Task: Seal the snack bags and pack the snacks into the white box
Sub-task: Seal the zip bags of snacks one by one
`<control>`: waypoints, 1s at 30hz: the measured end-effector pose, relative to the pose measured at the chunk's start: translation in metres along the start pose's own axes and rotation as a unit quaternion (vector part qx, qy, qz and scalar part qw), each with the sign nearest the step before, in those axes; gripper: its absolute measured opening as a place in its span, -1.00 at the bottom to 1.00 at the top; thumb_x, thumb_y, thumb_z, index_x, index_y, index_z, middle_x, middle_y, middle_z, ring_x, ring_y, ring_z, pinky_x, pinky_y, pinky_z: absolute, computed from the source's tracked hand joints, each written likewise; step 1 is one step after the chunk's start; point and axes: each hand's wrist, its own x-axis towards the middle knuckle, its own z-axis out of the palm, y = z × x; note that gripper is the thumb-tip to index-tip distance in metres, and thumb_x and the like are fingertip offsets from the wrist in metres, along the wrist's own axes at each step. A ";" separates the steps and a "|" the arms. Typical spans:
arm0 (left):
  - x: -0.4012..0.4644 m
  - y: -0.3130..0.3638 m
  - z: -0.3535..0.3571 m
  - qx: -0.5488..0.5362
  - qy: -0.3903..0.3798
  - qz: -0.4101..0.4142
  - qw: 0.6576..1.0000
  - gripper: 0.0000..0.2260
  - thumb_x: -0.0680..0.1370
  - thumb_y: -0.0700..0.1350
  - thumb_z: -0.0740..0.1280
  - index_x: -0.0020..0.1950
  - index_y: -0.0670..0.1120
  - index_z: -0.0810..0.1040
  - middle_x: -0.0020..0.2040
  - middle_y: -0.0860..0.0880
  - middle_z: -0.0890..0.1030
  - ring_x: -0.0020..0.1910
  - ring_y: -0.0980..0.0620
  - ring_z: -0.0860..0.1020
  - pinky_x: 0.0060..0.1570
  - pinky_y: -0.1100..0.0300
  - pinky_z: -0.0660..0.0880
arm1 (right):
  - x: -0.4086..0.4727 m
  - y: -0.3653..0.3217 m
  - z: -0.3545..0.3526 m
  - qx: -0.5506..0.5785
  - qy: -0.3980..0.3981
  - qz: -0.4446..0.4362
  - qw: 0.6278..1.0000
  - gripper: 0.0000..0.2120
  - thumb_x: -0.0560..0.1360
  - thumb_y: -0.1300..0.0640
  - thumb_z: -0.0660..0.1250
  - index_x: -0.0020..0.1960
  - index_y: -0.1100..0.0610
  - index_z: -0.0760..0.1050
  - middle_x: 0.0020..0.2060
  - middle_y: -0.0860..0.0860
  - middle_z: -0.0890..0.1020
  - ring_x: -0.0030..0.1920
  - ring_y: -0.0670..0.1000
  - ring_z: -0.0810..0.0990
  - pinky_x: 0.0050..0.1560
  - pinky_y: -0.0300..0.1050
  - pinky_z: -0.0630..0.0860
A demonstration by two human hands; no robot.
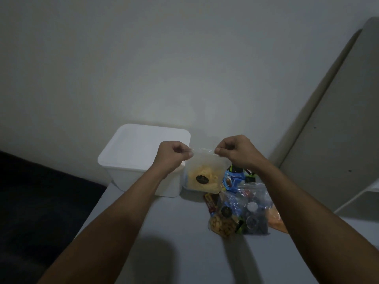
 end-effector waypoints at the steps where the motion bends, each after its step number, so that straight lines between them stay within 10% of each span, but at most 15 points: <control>1: -0.001 -0.005 -0.001 0.010 0.009 0.005 1.000 -0.90 0.41 -0.27 0.48 -0.23 -0.10 0.62 -0.26 0.01 0.63 -0.31 0.19 0.54 -0.35 0.40 0.40 | -0.002 0.000 0.000 0.002 -0.015 0.006 1.000 -0.82 0.47 0.04 0.43 -0.13 0.17 0.66 -0.24 0.07 0.70 -0.16 0.06 0.68 -0.07 0.04 0.62; 19: -0.032 -0.098 -0.040 0.141 0.000 -0.152 0.978 -0.90 0.34 -0.29 0.54 -0.30 -0.19 0.64 -0.33 -0.26 0.65 -0.41 -0.09 0.59 -0.21 -0.02 0.64 | -0.005 0.022 0.119 -0.116 -0.092 0.042 0.988 -0.81 0.42 0.42 0.37 -0.04 0.24 0.66 -0.10 0.14 0.70 -0.09 0.05 0.65 0.00 -0.12 0.59; 30: -0.016 -0.120 -0.037 0.166 0.114 -0.148 0.968 -0.96 0.38 -0.21 0.48 -0.24 -0.08 0.67 -0.25 -0.09 0.69 -0.28 -0.01 0.64 -0.14 0.20 0.56 | 0.013 0.031 0.140 -0.097 0.012 0.080 0.992 -0.71 0.44 0.45 0.31 0.09 0.22 0.60 -0.05 0.15 0.67 -0.06 0.07 0.62 0.03 -0.13 0.56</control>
